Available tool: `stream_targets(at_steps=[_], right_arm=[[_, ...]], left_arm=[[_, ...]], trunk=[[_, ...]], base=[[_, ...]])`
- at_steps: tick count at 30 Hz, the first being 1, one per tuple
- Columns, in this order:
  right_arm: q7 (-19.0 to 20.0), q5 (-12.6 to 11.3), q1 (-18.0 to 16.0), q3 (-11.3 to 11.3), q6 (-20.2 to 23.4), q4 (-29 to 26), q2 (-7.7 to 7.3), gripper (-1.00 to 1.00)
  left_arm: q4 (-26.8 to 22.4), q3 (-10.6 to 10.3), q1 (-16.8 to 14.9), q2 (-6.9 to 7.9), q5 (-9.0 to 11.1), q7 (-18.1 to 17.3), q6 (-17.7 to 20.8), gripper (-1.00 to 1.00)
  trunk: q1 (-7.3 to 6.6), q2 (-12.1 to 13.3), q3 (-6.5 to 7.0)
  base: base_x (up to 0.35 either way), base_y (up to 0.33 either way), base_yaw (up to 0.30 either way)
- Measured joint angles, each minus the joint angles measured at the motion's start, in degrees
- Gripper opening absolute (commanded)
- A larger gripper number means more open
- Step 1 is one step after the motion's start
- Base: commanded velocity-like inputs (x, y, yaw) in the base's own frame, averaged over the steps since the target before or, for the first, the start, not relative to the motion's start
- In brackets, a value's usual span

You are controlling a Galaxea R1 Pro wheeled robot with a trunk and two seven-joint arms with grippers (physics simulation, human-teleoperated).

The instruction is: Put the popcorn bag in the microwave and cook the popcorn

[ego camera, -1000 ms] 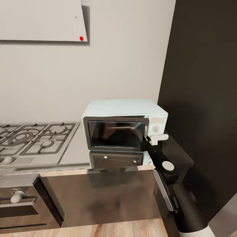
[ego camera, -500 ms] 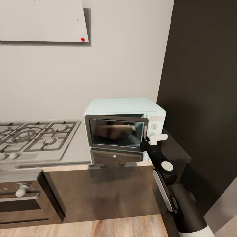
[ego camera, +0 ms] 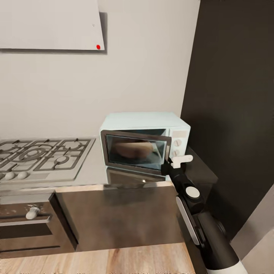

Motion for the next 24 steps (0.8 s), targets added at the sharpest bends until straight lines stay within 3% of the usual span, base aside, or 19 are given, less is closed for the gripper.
stream_targets(at_steps=[16, 19, 23, 24], right_arm=[[0.1, 0.3, -0.1, 1.0, 0.0, 0.0, 0.01, -1.0], [0.6, 0.2, 0.0, 0.8, 0.2, 0.0, 0.57, -1.0], [0.9, 0.2, -0.1, 1.2, 0.1, 0.0, 0.01, -1.0], [1.0, 0.1, -0.1, 1.2, -0.2, 0.0, 0.0, 1.0]], left_arm=[[0.0, 0.0, 0.0, 0.0, 0.0, 0.0, 0.0, 1.0], [0.0, 0.0, 0.0, 0.0, 0.0, 0.0, 0.0, 1.0], [0.0, 0.0, 0.0, 0.0, 0.0, 0.0, 0.0, 1.0], [0.0, 0.0, 0.0, 0.0, 0.0, 0.0, 0.0, 1.0]], trunk=[[0.02, 0.0, 0.0], [0.0, 0.0, 0.0], [-0.01, 0.0, 0.0], [-0.01, 0.0, 0.0]], base=[[-0.107, 0.019, 0.0], [-0.072, 0.01, 0.0], [-0.007, 0.001, 0.0], [-0.001, 0.0, 0.0]])
